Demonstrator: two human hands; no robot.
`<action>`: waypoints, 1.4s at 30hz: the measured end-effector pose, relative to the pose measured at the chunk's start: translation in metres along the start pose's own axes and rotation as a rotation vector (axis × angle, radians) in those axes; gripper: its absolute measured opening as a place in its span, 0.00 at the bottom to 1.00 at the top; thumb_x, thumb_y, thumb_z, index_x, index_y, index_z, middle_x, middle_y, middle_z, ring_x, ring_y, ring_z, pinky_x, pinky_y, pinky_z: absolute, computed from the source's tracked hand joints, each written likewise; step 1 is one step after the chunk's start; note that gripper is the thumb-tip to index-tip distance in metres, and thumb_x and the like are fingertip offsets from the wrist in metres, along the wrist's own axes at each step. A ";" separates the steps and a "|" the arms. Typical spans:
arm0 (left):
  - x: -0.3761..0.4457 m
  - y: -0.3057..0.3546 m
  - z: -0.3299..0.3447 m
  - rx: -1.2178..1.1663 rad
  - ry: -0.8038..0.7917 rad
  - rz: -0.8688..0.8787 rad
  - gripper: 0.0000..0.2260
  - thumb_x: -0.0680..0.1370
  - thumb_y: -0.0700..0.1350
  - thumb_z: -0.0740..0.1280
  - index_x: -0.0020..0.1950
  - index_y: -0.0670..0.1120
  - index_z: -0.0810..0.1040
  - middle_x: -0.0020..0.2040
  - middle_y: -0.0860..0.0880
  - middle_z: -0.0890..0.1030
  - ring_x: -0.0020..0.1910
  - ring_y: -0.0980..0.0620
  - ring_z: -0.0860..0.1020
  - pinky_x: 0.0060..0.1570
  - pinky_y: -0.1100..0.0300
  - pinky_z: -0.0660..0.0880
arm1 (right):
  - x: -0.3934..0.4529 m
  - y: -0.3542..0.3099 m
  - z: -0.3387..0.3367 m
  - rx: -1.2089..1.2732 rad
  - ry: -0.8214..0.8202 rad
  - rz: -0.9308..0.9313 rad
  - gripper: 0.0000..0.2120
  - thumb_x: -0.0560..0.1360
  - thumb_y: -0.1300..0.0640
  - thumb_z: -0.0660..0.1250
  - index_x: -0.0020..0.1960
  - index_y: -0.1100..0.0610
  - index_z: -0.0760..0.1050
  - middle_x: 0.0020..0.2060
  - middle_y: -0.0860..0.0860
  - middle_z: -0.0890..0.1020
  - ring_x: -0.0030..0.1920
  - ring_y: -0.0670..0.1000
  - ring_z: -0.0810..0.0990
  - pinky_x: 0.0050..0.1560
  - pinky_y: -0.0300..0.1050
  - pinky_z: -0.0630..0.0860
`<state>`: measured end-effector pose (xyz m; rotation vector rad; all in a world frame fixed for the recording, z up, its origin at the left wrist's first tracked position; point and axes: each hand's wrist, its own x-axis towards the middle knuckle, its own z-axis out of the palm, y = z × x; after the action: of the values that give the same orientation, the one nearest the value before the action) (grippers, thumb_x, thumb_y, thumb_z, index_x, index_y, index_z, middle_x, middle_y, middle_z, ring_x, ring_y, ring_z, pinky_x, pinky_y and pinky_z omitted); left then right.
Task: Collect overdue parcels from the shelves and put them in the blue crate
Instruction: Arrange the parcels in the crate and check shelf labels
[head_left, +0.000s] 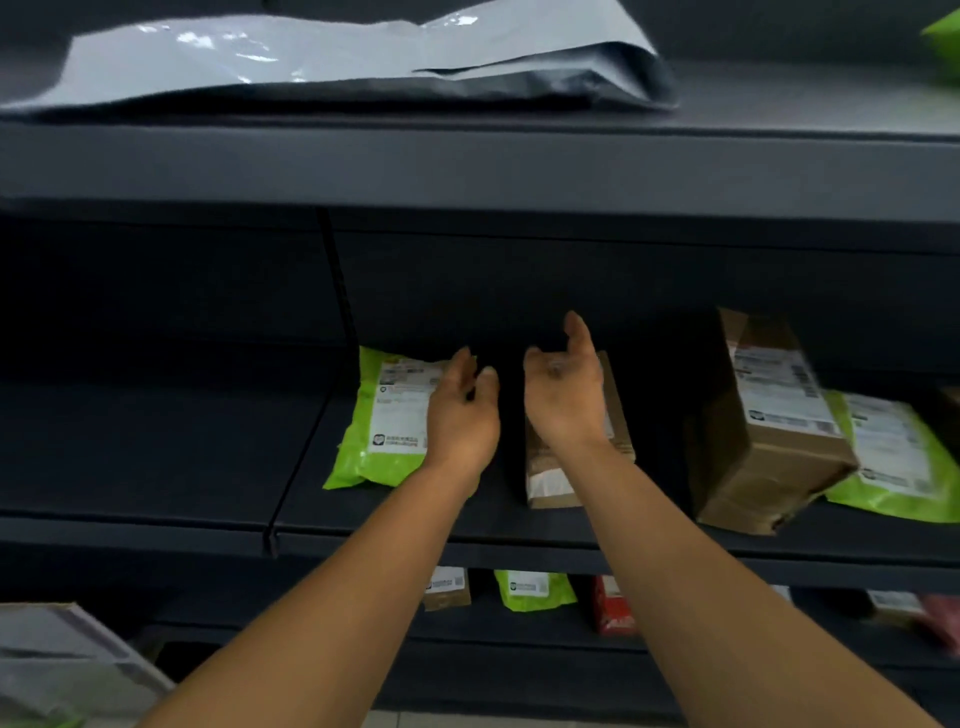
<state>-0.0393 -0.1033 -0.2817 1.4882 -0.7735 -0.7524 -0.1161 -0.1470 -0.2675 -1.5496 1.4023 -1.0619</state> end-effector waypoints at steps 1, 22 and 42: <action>-0.002 -0.001 0.007 0.009 -0.026 -0.026 0.22 0.83 0.45 0.59 0.77 0.46 0.61 0.74 0.49 0.67 0.70 0.54 0.67 0.59 0.70 0.63 | 0.003 0.006 -0.010 -0.023 0.001 0.008 0.35 0.76 0.47 0.63 0.78 0.51 0.53 0.72 0.53 0.69 0.72 0.54 0.67 0.71 0.55 0.67; -0.013 -0.042 0.040 -0.013 -0.131 -0.313 0.14 0.83 0.54 0.53 0.58 0.53 0.76 0.56 0.49 0.79 0.51 0.55 0.78 0.49 0.63 0.73 | 0.016 0.088 -0.055 0.140 -0.144 0.434 0.22 0.81 0.41 0.55 0.71 0.49 0.67 0.49 0.49 0.80 0.49 0.52 0.79 0.51 0.51 0.79; -0.039 -0.052 0.035 -0.188 -0.067 -0.139 0.16 0.82 0.50 0.59 0.69 0.54 0.72 0.62 0.50 0.80 0.60 0.53 0.78 0.62 0.48 0.75 | -0.020 0.090 -0.062 0.406 -0.098 0.231 0.17 0.80 0.47 0.61 0.69 0.40 0.69 0.52 0.41 0.81 0.55 0.45 0.79 0.56 0.47 0.78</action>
<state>-0.0883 -0.0882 -0.3345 1.3618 -0.6350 -0.9575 -0.2061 -0.1365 -0.3317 -1.1042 1.1771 -1.0368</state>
